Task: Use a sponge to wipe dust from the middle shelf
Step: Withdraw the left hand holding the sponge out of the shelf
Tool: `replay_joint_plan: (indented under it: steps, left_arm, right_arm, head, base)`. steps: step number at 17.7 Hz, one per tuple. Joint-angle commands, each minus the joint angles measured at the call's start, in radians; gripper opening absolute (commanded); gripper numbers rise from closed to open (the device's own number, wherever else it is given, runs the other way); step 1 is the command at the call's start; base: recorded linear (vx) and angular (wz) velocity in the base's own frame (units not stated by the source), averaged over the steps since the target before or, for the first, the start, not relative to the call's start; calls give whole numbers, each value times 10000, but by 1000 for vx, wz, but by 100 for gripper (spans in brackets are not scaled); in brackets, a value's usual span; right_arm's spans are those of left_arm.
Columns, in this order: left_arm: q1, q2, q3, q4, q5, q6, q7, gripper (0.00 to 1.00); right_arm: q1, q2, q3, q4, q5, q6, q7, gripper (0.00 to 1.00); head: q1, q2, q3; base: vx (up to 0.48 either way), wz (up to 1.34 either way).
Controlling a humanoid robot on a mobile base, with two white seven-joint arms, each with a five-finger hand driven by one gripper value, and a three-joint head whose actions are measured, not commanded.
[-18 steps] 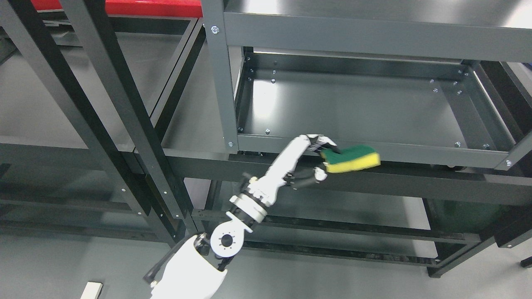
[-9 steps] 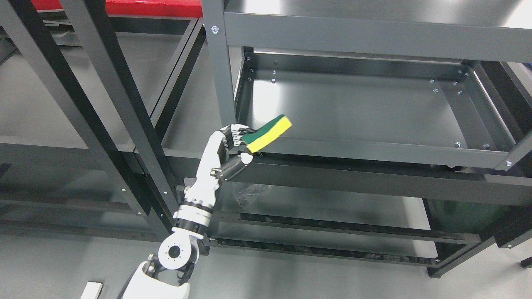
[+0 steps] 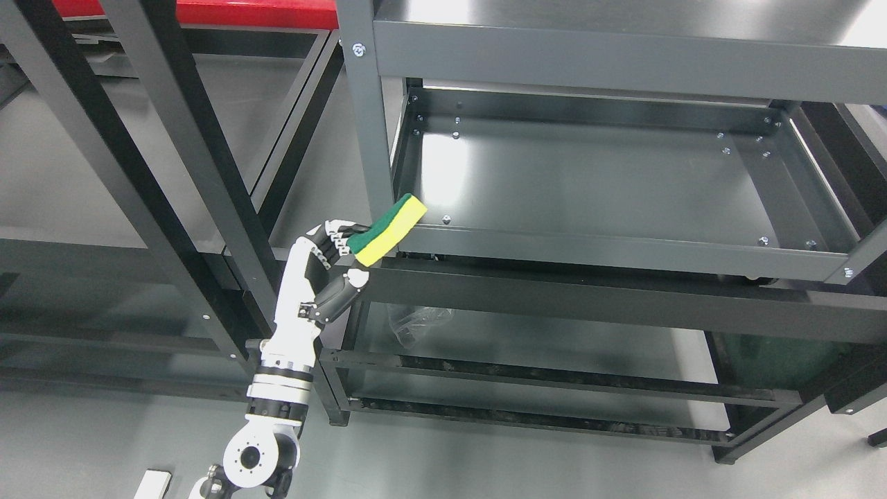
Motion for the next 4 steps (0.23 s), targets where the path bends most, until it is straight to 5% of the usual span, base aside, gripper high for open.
replay_joint_plan:
  steps: [1, 4]
  left_arm:
    - [186, 167, 554, -505, 37, -11, -10, 2]
    - [201, 167, 416, -505, 37, -11, 5, 3]
  right_arm:
    - [0, -175, -2, -175, 0, 3, 7, 100]
    - [0, -175, -2, -175, 0, 3, 7, 100]
  head:
    - [0, 0, 0]
    - [0, 0, 0]
  base:
    - [0, 0]
    - [0, 0]
